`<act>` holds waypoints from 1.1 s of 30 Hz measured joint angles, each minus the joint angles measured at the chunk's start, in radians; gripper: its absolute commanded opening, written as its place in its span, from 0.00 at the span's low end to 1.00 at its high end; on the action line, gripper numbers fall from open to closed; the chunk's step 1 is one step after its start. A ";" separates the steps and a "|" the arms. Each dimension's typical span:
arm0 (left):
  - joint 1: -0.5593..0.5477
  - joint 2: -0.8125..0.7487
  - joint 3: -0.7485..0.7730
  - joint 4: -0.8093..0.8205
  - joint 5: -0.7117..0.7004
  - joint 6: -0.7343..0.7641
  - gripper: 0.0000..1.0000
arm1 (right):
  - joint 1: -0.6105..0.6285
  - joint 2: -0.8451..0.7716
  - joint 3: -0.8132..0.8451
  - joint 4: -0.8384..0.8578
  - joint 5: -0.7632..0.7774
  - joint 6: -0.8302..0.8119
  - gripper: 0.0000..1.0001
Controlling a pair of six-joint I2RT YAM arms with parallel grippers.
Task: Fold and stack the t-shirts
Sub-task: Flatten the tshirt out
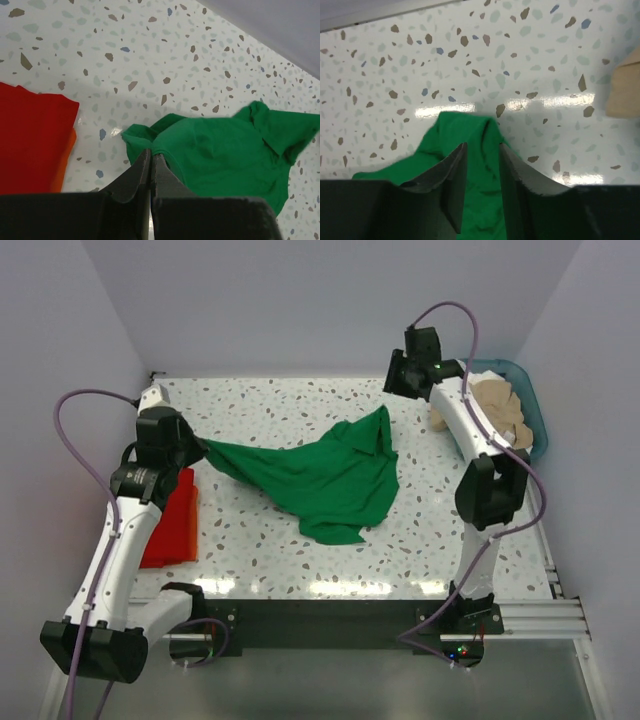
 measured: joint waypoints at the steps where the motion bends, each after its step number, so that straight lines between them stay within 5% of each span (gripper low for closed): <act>1: 0.000 0.005 -0.014 0.001 -0.003 0.005 0.00 | 0.000 0.053 0.027 -0.010 -0.011 -0.002 0.58; 4: 0.000 0.015 -0.035 0.009 -0.013 0.022 0.00 | 0.000 0.103 0.039 -0.046 -0.020 -0.011 0.66; 8: 0.000 0.034 -0.049 0.039 -0.016 0.040 0.00 | 0.002 -0.027 -0.100 -0.016 -0.024 -0.001 0.66; 13: 0.000 0.033 -0.098 0.074 -0.014 0.051 0.00 | 0.025 -0.494 -0.591 0.101 -0.053 0.062 0.56; 18: 0.000 0.026 -0.135 0.086 -0.002 0.060 0.00 | 0.191 -0.808 -0.969 0.168 -0.056 0.143 0.54; 25: 0.000 -0.005 -0.169 0.097 0.016 0.074 0.00 | 0.337 -0.825 -1.265 0.209 -0.063 0.248 0.51; 33: 0.000 -0.006 -0.172 0.103 0.018 0.074 0.00 | 0.435 -0.724 -1.302 0.330 -0.065 0.306 0.52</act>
